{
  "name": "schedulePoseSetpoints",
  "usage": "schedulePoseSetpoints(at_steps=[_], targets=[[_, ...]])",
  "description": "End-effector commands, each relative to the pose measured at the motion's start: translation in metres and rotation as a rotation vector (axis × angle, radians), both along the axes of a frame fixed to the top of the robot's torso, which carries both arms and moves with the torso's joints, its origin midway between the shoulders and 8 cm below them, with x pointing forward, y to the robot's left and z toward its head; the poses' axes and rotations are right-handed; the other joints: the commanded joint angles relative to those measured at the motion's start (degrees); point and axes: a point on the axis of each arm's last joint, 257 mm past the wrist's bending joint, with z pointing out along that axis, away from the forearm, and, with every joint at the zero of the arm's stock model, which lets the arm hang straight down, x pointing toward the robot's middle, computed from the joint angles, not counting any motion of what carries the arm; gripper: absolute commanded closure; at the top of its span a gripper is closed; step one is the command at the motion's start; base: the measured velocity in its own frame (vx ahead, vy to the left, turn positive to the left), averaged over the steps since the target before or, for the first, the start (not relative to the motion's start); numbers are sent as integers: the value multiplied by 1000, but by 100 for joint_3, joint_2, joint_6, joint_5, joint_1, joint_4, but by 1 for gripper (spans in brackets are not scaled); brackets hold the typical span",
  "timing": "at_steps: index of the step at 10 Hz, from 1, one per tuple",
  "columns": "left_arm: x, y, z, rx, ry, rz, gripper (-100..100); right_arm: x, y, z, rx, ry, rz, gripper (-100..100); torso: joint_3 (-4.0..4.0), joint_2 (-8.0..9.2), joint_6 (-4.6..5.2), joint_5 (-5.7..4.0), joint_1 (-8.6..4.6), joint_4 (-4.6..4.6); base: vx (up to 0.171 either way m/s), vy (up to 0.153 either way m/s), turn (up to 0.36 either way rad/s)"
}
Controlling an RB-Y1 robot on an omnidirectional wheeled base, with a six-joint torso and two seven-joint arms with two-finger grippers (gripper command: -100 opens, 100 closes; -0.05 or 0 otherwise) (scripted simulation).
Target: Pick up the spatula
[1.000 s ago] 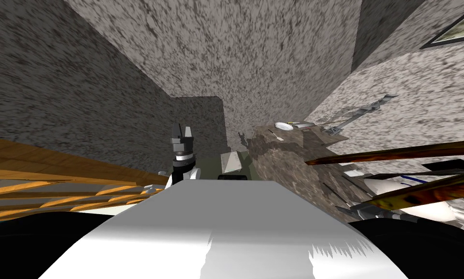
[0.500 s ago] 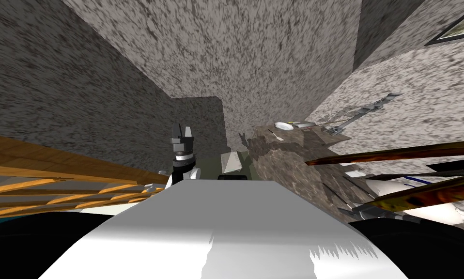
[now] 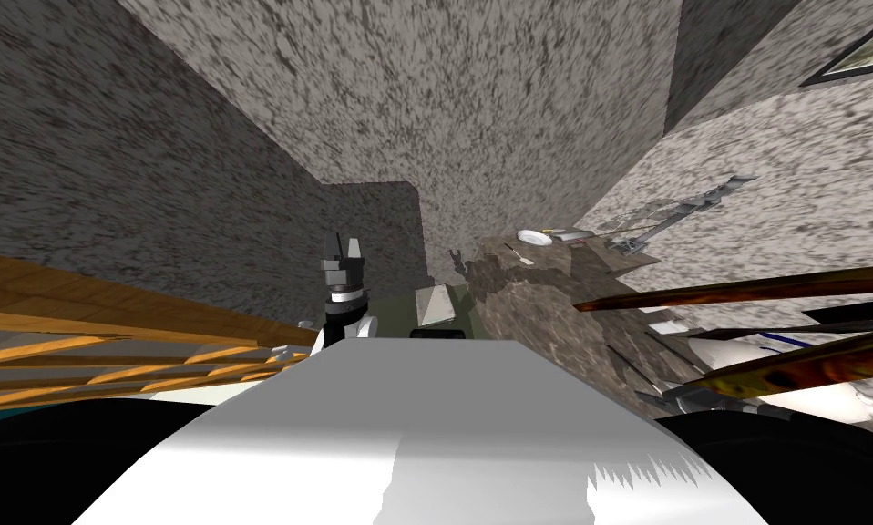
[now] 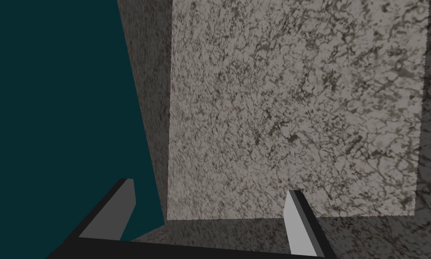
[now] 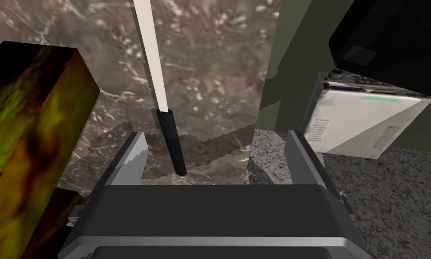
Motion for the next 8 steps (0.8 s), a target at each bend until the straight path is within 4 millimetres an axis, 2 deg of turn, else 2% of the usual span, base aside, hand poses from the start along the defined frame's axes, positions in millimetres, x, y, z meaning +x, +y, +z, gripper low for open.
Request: schedulePoseSetpoints(at_steps=[1,2,5,8], targets=[[0,0,0,0,0,0,0,0,0,0,0,0,0,-100,0,0,0,0,0,0,-9,-8,-15],[0,0,0,0,0,0,0,-13,-3,1,-4,28,-12,-100,2,3,1,0,0,1,14,-55,113],[0,0,0,0,0,0,0,-19,-4,1,-6,42,-18,-100,0,0,-2,-8,-34,0,-7,-83,75],[0,0,0,0,0,0,0,-19,-4,1,-6,42,-18,-100,2,5,8,-9,-22,0,-2,8,-14]])
